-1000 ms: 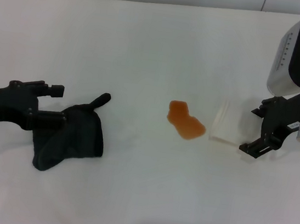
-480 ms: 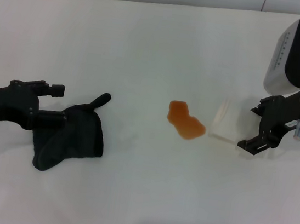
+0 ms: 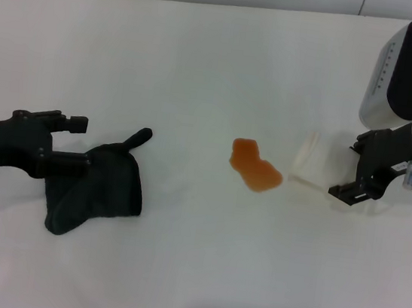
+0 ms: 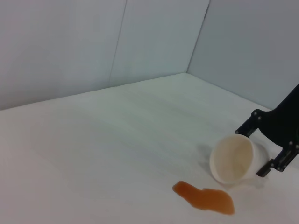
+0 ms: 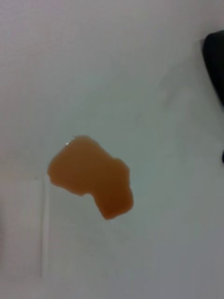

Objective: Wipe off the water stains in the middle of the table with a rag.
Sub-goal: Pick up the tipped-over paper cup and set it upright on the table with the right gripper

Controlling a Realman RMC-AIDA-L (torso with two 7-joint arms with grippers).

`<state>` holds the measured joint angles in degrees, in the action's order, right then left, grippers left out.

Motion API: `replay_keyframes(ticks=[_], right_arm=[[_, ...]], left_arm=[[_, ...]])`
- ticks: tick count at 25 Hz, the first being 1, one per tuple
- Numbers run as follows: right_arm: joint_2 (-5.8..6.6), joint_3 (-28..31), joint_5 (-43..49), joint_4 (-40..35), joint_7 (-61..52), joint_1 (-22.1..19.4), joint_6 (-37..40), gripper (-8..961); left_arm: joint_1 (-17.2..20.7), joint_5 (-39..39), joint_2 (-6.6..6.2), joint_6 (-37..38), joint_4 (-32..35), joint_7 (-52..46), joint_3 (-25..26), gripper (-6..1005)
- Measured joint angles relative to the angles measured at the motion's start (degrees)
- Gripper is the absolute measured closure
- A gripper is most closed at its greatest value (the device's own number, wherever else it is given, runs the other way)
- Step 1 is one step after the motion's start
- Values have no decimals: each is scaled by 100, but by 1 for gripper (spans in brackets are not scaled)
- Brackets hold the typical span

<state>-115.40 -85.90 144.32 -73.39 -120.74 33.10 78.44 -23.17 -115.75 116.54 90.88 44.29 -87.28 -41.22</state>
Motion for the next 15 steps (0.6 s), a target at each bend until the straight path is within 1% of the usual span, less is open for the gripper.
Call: replay_keyframes(ticks=[5,8,11,15], right_arm=[[0,23,1,-65,-51,2,-40,271],[0,98,-35,-266,-80,-72,-165,289],[0,213,-214,-536,-82,-250,-401,310],[0,333,-744,-793,-64,-532,-865,309]], left_arm=[[13,0,-8,0,0,0,0,112],[19,0,-9,0,0,0,3,111],[31,0,-16,0,0,0,15,111],[14,0,-19,0,0,0,12,112]])
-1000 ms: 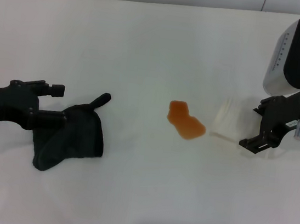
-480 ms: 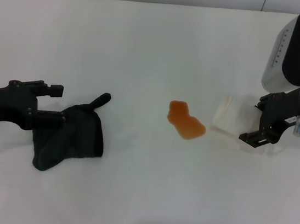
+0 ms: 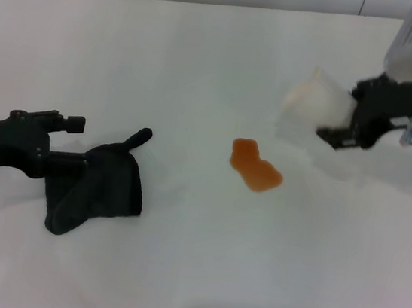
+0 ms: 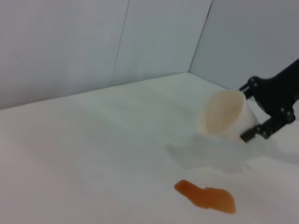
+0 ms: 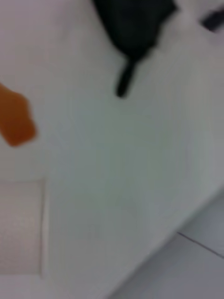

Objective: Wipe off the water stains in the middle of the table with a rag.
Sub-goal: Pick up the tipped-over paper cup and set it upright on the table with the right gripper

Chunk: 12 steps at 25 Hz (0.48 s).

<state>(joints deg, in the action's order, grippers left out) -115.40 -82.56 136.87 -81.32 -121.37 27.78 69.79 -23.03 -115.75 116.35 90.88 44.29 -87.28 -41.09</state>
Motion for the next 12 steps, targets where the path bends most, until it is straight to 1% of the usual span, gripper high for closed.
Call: replay_keyframes(ticks=[5,12], right_arm=[[1,22,-751,-49,114,-342,-723,309],[0,-278,-1531,149,282,-651,-1700,310]], left_arm=[[-15,0,1,-66,0,0,-12,111],[-47,0,11,-133,0,-2,-13,111]])
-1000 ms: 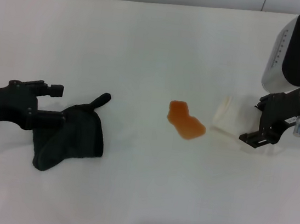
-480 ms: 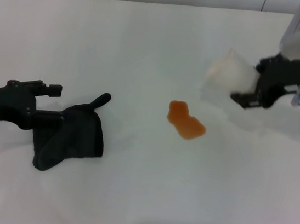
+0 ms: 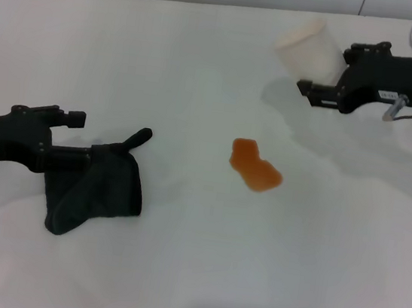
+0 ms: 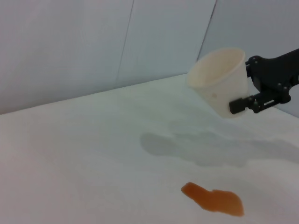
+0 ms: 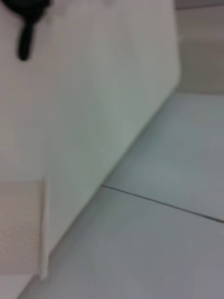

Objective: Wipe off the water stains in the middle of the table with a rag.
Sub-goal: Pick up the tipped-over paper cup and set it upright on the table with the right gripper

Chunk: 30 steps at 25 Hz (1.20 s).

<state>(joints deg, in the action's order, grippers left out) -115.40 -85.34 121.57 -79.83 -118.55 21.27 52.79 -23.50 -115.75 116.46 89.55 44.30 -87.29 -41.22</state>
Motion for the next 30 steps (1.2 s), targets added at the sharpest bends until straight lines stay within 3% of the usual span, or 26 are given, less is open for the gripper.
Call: replay_keyframes(ticks=[6,13,21,30], right_arm=[[1,9,-1480,491,716,-140,-490,309],[24,215,-2595,1041,1706,-144,114,309],[27,681,-2980,1463,2969,-174,1701,310],[9,929,-3230,2392,4455,-117,1872,310]], left_arm=[[-31,0,16,-100,-1,-34,0,112],[-40,0,17,-141,-1,-48,0,112],[-44,0,17,-157,0,-51,0,112],[-65,0,25,-167,0,-51,1,112]])
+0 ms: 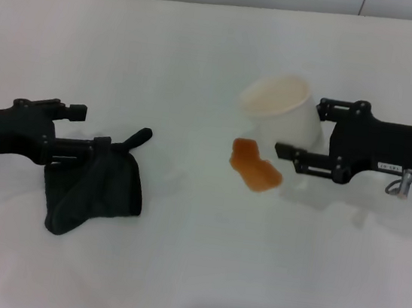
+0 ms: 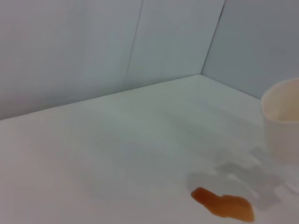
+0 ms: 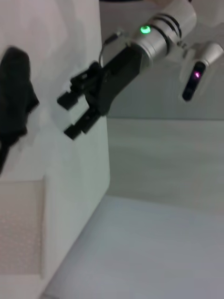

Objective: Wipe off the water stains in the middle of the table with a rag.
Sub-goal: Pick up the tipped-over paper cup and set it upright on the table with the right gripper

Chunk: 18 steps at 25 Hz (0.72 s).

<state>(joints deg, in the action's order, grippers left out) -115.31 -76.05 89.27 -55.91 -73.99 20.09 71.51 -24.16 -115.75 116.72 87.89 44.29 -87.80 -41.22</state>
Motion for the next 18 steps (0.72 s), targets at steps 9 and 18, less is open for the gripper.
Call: replay_keyframes(ticks=[9,18], right_arm=[[-3,68,-843,1283,887,309,-546,309],[-33,29,-856,1823,1186,421,-863,307]], left_arm=[[-11,0,29,0,0,0,0,112],[-53,0,45,-41,0,0,0,111]])
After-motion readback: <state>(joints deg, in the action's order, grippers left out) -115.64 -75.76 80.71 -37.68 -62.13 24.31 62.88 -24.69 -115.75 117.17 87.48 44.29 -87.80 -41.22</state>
